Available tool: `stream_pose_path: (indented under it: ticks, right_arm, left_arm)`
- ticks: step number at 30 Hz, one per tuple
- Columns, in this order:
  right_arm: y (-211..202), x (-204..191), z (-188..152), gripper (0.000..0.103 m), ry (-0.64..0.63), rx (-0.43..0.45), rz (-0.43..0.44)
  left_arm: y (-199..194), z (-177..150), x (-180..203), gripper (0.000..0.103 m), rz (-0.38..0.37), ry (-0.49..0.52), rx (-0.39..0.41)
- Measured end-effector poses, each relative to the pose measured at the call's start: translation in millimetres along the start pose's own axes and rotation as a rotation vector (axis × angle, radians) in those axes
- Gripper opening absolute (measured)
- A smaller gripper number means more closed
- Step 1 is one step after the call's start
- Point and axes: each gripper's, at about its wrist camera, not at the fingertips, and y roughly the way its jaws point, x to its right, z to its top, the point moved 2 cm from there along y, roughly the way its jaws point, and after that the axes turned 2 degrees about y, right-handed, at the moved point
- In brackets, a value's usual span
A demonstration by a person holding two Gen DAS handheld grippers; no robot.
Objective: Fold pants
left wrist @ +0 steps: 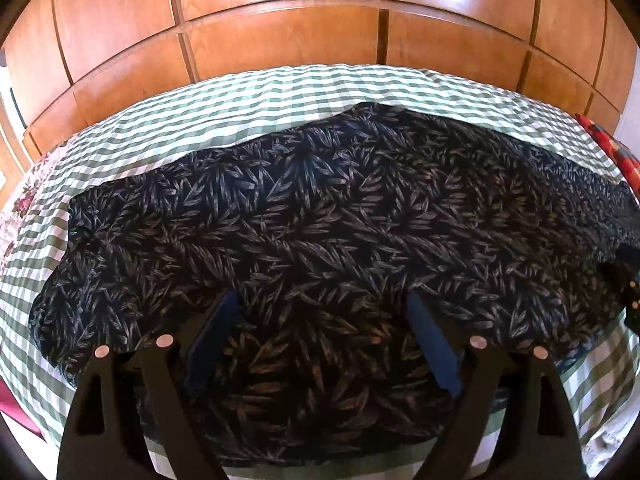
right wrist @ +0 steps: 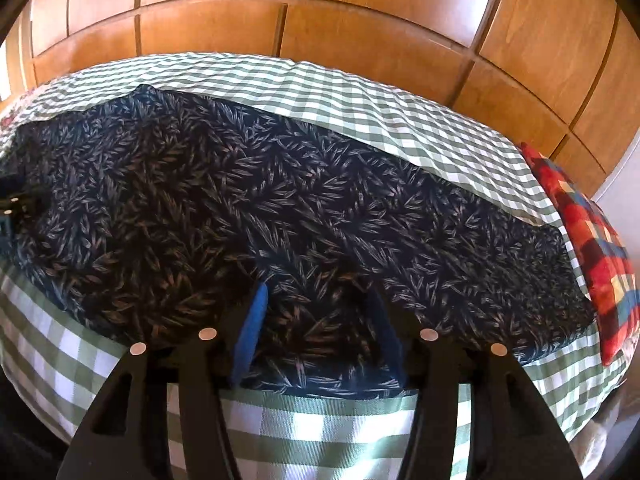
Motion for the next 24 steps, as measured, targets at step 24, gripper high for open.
stream_pose_path:
  ticks: [24]
  right_arm:
    - [-10.2,98.5,-7.9,0.052,0.352,-0.041,0.121]
  left_arm:
    - [-19.2,58.4,73.6,0.086,-0.109,0.132,0.101]
